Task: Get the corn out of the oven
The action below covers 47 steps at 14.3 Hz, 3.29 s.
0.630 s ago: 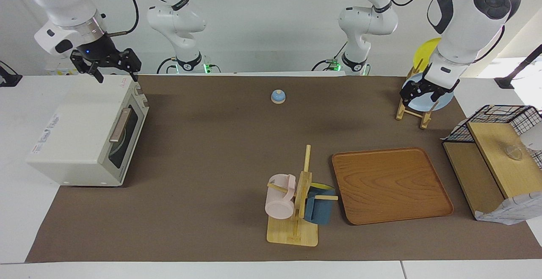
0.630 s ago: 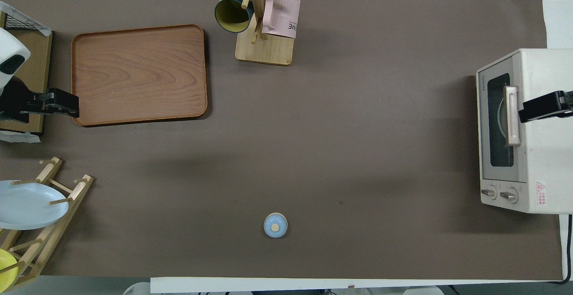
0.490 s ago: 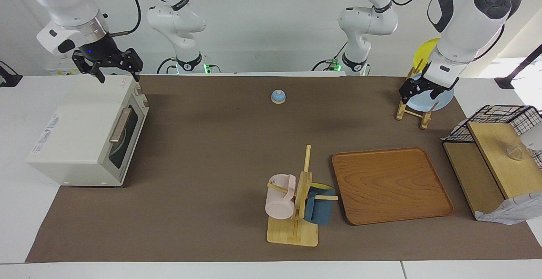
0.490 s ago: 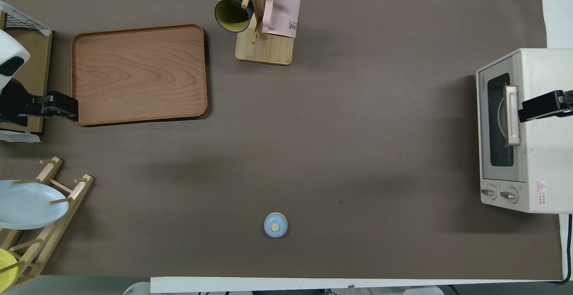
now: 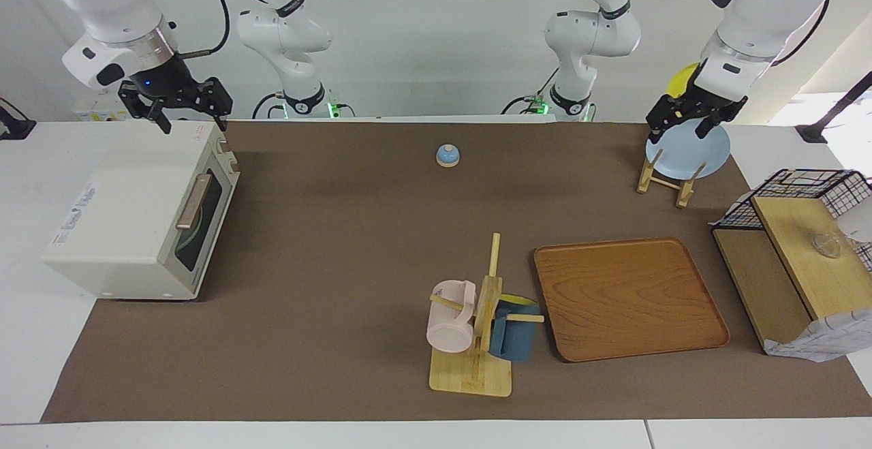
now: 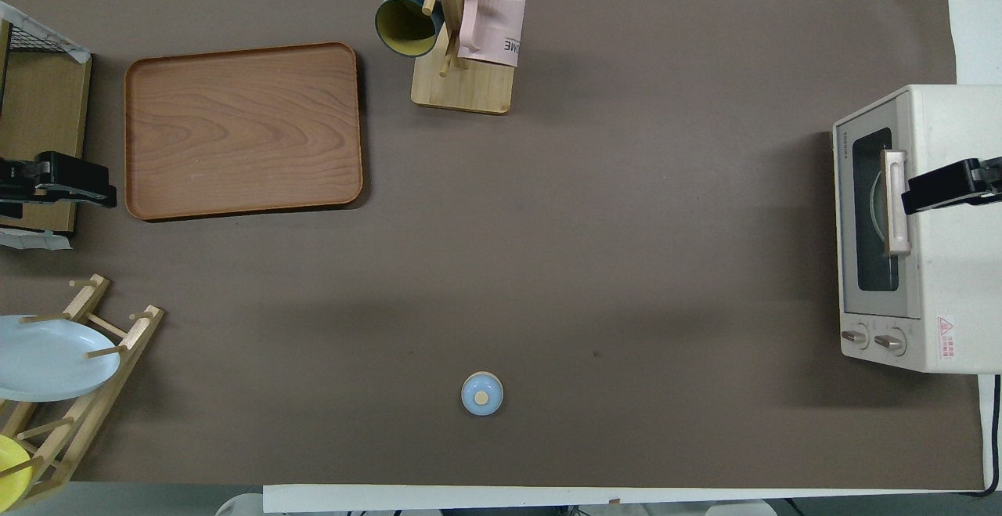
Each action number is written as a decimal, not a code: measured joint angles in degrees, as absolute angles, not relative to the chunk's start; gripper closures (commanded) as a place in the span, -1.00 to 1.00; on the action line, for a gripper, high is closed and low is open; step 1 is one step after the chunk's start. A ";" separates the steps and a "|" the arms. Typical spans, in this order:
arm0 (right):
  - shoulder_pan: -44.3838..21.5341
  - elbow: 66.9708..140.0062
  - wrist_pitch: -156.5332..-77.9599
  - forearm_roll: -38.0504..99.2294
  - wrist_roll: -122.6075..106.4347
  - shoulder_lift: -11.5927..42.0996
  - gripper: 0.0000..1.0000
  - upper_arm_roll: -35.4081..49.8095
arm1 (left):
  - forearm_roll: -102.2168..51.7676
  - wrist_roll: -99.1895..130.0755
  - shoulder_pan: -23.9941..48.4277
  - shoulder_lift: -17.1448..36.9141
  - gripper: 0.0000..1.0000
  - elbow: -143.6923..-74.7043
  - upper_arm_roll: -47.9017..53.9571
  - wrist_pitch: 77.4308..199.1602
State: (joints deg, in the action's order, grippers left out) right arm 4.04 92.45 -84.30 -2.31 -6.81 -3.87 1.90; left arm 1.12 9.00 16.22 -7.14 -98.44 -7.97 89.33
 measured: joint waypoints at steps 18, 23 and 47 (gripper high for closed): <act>4.70 114.81 -112.46 -9.39 -7.74 -0.79 1.00 1.93 | 1.12 9.00 16.10 -7.15 -1.00 -98.44 -8.55 89.30; -3.26 116.62 -125.99 -8.52 3.69 9.97 0.29 2.61 | 1.12 9.00 16.10 -7.15 -1.00 -98.44 -8.56 89.30; -22.01 88.00 -93.22 -12.74 24.19 16.84 1.00 3.67 | 1.12 9.00 16.10 -7.15 -1.00 -98.44 -8.56 89.30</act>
State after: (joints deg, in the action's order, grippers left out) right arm -22.01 88.00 -93.22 -12.74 24.19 16.84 3.67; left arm 1.12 9.00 16.10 -7.15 -98.44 -8.56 89.30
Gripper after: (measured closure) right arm 0.982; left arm 0.000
